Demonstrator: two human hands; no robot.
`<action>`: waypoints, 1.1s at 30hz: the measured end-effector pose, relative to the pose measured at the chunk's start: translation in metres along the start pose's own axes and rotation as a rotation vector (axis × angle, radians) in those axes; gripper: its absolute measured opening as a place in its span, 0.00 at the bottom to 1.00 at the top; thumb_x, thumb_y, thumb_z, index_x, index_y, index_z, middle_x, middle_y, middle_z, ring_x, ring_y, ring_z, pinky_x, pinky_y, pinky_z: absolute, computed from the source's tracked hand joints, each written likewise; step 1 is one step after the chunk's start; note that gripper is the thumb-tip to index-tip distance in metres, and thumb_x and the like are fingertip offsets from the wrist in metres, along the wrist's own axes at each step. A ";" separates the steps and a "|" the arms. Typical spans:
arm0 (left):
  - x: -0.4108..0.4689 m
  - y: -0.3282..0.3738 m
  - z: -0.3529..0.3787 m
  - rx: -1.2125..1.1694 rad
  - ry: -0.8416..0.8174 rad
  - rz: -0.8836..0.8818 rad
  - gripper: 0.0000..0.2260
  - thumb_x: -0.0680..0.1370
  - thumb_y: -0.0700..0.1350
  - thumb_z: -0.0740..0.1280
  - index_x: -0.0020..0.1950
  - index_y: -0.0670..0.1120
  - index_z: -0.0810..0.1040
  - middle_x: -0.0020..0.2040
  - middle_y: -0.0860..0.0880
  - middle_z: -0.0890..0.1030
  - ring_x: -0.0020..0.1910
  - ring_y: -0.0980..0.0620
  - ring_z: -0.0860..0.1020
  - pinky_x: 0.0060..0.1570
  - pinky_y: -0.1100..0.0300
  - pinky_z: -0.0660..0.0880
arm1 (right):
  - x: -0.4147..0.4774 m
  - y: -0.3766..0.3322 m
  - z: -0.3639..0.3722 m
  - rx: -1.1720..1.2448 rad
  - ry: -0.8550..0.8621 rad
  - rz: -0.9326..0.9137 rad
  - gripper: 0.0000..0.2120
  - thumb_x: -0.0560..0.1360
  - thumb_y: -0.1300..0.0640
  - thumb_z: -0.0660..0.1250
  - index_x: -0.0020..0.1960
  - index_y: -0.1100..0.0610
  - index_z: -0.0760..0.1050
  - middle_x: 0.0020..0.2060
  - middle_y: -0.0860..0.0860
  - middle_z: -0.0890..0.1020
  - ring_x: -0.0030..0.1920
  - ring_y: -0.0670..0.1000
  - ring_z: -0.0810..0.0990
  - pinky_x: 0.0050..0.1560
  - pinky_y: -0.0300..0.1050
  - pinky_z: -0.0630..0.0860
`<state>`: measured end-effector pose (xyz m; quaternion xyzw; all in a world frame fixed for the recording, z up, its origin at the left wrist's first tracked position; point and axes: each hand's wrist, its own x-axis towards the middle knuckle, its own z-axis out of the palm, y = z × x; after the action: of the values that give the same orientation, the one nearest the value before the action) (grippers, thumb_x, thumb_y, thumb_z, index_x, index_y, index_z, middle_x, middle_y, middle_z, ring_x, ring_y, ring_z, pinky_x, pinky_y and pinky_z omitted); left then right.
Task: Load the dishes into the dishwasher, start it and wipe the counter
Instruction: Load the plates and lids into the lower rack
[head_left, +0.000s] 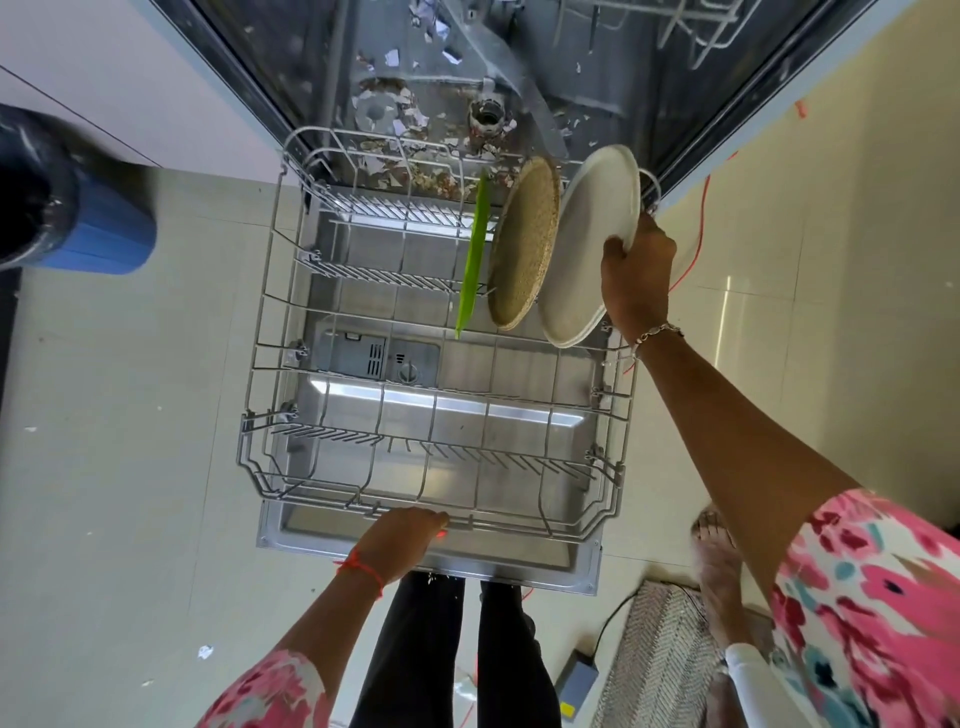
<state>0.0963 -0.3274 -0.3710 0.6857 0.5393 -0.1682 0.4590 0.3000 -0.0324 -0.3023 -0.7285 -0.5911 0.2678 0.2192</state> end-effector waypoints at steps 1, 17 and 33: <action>0.000 0.000 0.000 0.001 -0.001 0.002 0.15 0.79 0.36 0.58 0.64 0.45 0.72 0.60 0.46 0.79 0.59 0.50 0.77 0.60 0.60 0.72 | 0.001 0.000 0.002 -0.005 -0.012 0.012 0.17 0.77 0.64 0.59 0.64 0.69 0.69 0.56 0.62 0.78 0.54 0.59 0.78 0.52 0.42 0.75; 0.000 0.002 -0.005 0.034 -0.041 0.000 0.11 0.80 0.39 0.58 0.61 0.44 0.72 0.58 0.46 0.79 0.57 0.50 0.77 0.57 0.62 0.71 | 0.011 0.003 0.013 0.135 -0.149 0.115 0.12 0.78 0.58 0.63 0.59 0.63 0.75 0.49 0.59 0.82 0.45 0.56 0.82 0.53 0.53 0.78; -0.084 0.056 -0.143 0.032 0.168 -0.062 0.16 0.79 0.46 0.60 0.66 0.44 0.70 0.65 0.44 0.74 0.63 0.47 0.72 0.63 0.54 0.69 | -0.103 -0.051 -0.074 -0.338 -0.646 -0.178 0.13 0.77 0.60 0.58 0.46 0.69 0.77 0.45 0.66 0.80 0.48 0.60 0.78 0.52 0.53 0.73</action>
<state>0.0782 -0.2603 -0.2098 0.6877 0.5940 -0.1328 0.3957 0.2934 -0.1233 -0.2000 -0.5781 -0.7266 0.3627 -0.0795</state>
